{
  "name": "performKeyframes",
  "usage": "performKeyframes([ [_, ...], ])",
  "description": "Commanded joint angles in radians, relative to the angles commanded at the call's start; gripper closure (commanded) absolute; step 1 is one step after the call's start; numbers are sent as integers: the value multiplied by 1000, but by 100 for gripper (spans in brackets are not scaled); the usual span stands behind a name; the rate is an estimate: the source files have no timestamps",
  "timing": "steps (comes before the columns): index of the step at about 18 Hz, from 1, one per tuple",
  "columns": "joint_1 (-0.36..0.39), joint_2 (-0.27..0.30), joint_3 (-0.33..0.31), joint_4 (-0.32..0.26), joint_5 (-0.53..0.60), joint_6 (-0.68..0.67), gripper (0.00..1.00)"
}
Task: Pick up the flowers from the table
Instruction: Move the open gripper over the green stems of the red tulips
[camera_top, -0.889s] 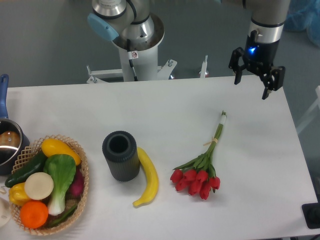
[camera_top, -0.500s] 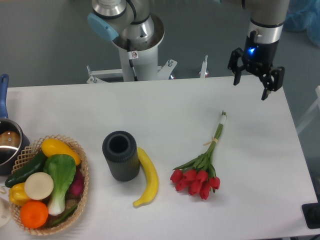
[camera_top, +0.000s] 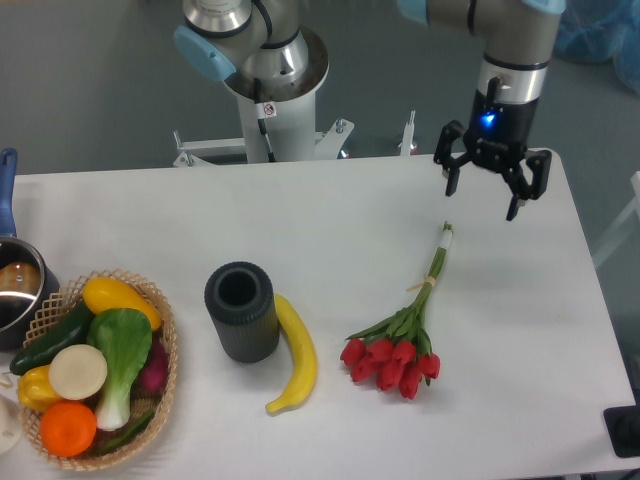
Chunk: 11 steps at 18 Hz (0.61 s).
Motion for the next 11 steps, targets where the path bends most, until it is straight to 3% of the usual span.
performKeyframes([
  [3,-8,-12,3,-2,-6,-14,0],
  [6,-41,-35,14,0,-15,-132,0],
  [11,-64,-90,20,8,-12,-149,0],
])
